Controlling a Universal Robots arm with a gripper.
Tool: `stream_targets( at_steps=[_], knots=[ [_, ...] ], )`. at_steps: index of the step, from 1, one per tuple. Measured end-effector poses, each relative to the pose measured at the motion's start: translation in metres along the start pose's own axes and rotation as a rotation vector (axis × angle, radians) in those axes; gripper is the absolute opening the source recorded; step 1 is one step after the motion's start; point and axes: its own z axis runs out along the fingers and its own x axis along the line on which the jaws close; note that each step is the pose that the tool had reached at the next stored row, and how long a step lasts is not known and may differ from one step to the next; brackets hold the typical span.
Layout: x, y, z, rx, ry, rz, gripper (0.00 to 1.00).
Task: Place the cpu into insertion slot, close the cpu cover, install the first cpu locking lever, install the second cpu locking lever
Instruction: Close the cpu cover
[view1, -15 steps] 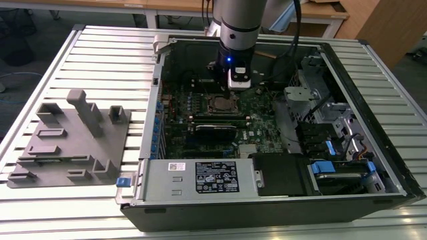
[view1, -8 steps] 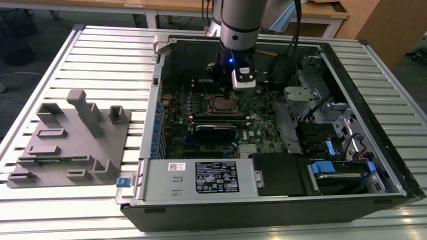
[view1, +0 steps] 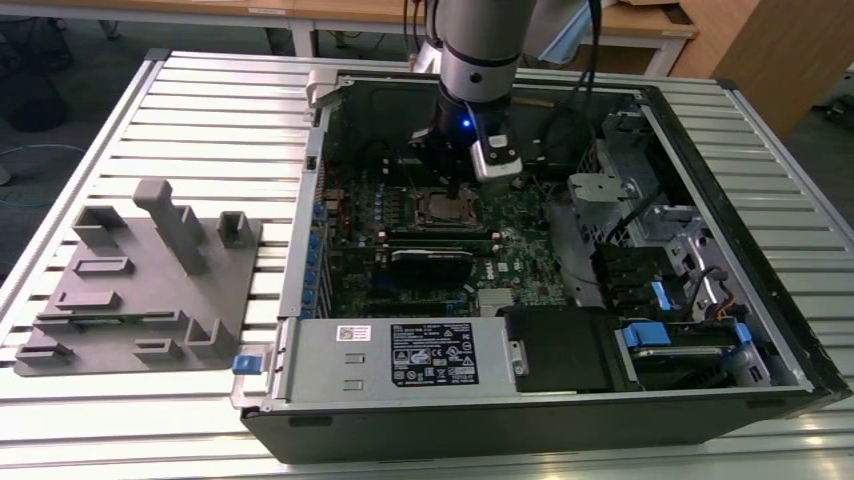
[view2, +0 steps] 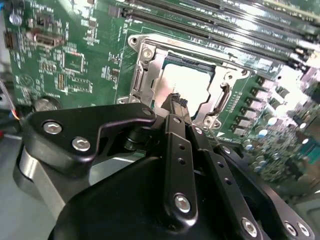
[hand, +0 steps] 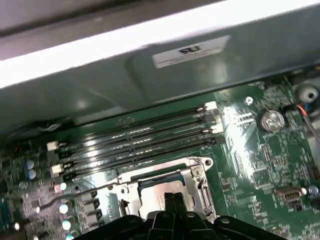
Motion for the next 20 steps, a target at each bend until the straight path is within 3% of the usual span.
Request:
stream_targets(
  at_steps=[10, 20],
  knots=[
    [0.0, -0.0002, 0.0017, 0.0012, 0.0124, -0.177, 0.11],
    [0.0046, -0.0016, 0.0057, 0.0017, 0.0157, -0.226, 0.11]
  ],
)
